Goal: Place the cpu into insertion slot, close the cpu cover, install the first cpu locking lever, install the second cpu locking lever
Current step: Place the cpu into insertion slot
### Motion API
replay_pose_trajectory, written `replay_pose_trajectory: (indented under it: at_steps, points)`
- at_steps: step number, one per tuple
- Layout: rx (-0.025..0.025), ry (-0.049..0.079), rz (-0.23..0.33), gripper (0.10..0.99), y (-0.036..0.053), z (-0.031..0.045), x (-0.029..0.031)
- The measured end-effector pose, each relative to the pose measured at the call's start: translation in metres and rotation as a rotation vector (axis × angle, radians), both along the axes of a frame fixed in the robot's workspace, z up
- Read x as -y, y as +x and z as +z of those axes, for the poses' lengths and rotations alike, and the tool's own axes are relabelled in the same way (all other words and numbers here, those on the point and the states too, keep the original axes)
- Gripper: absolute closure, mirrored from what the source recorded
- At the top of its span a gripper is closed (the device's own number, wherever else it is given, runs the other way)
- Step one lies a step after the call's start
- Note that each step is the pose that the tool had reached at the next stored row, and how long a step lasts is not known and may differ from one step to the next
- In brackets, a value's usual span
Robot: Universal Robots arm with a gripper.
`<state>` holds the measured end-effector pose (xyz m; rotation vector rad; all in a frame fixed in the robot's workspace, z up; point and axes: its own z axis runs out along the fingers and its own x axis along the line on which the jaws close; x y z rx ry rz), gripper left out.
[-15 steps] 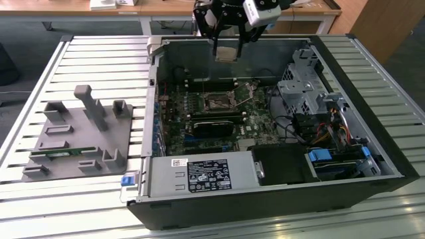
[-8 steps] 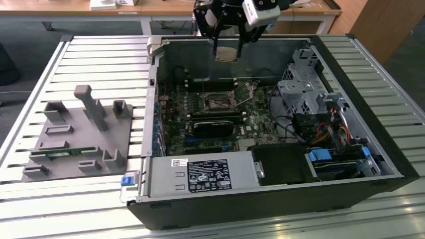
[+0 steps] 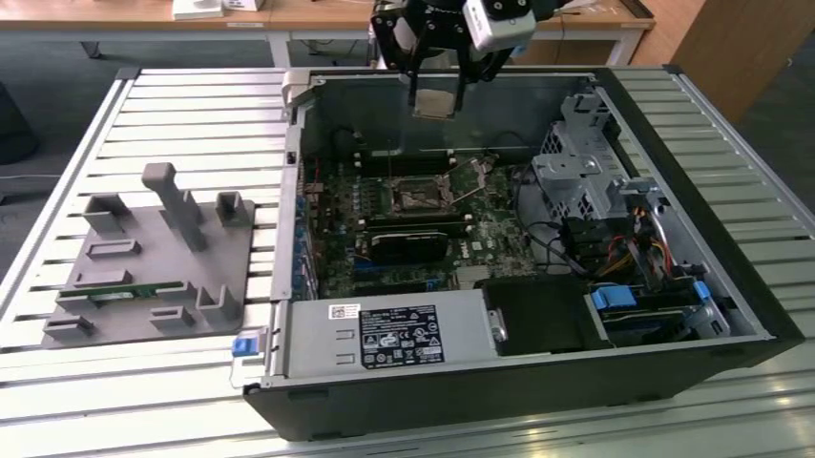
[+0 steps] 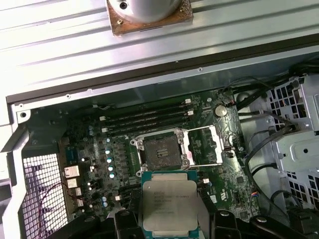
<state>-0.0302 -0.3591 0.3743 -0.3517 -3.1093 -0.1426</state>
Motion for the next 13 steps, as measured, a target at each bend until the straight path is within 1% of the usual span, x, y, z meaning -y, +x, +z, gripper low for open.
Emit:
replay_pose_trajectory:
  at_steps: [13]
  points:
    - [0.0, 0.0, -0.042, 0.557, 0.0, -0.0001, 0.0]
